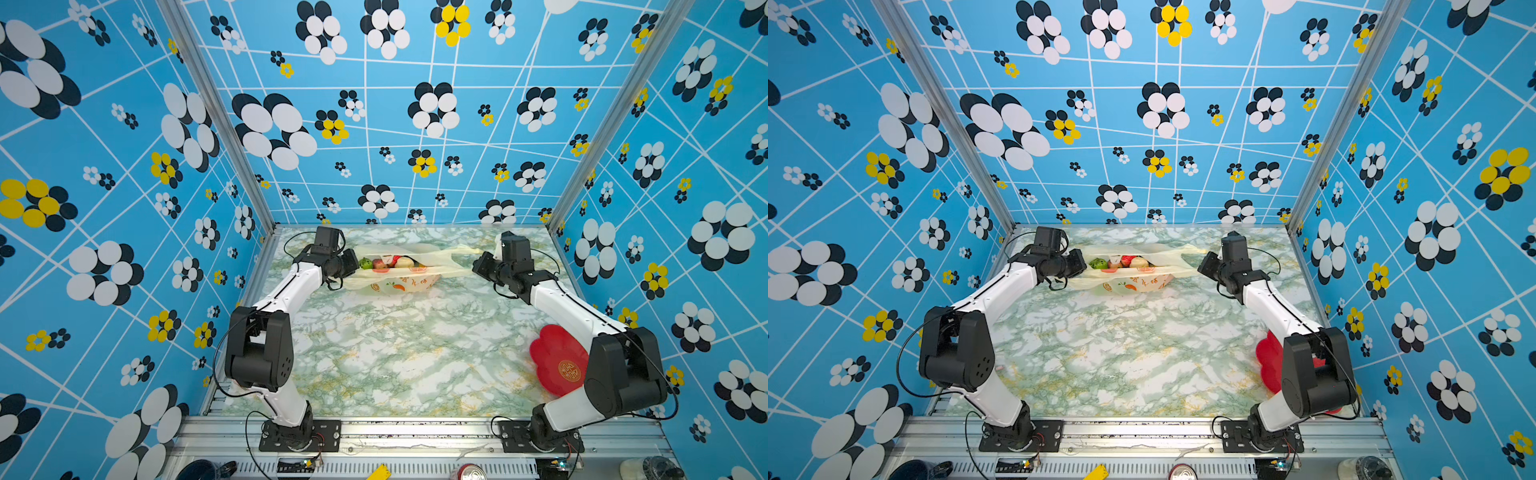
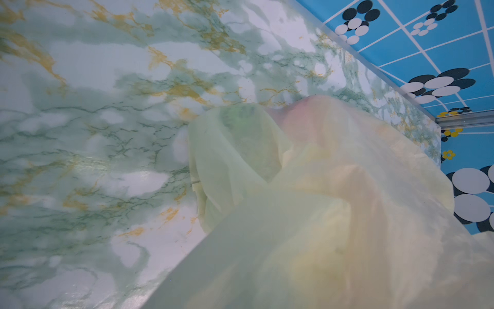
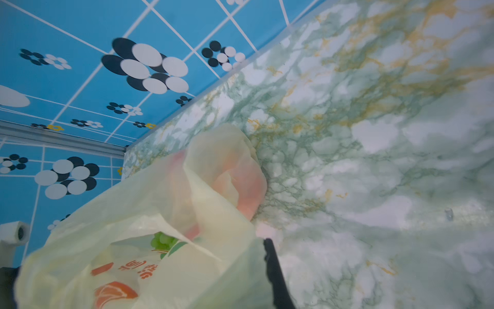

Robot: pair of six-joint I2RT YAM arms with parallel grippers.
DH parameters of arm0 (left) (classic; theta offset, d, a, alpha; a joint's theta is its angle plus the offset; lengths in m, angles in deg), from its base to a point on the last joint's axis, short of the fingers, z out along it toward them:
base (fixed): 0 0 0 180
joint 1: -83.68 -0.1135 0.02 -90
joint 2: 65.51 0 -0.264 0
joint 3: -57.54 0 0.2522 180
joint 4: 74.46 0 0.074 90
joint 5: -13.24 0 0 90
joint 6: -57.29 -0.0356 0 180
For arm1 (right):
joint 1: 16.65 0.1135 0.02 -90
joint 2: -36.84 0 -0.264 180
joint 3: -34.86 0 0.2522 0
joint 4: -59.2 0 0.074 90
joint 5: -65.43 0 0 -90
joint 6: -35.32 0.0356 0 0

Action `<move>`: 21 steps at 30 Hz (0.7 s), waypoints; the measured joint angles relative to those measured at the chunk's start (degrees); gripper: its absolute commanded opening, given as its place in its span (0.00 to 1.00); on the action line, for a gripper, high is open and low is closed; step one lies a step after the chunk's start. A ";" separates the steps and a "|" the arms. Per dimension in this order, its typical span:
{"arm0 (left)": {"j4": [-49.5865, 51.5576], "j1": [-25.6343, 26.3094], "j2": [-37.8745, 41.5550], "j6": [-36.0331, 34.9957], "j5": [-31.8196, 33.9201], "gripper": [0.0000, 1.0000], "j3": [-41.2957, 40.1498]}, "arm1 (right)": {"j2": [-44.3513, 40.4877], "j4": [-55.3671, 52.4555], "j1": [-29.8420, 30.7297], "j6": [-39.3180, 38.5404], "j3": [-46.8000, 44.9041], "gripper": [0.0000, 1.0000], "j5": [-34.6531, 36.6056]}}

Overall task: Take fruits out of the plastic bag
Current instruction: Spread open the plastic bag at the top-center of the table.

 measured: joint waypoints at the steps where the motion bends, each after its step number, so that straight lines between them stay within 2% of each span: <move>1: -0.28 0.00 0.00 0.00 -0.28 0.00 -0.74 | 0.17 0.09 0.00 0.42 -0.92 0.00 -0.48; 5: -0.83 1.46 0.00 -0.39 -0.39 0.00 -1.31 | 0.37 0.50 0.79 0.68 -1.31 0.02 -1.22; 9: -1.60 4.81 0.00 -1.60 -0.17 0.00 -1.25 | -0.85 -1.42 3.39 -1.68 -0.11 0.53 -0.31; 12: -1.57 6.64 0.33 -2.99 1.01 0.00 -1.25 | -4.50 -5.66 5.42 -5.51 1.20 0.80 1.86; 13: -1.55 6.88 0.63 -3.41 1.57 0.00 -1.25 | -6.01 -7.41 6.05 -6.93 1.92 0.85 3.06; 15: -1.53 7.06 1.55 -4.42 2.64 0.00 -1.46 | -9.01 -10.93 7.26 -9.49 3.74 0.91 5.84; 21: -1.42 7.78 4.72 -6.60 4.87 0.00 -2.51 | -15.87 -21.09 12.26 -16.17 9.51 0.92 16.87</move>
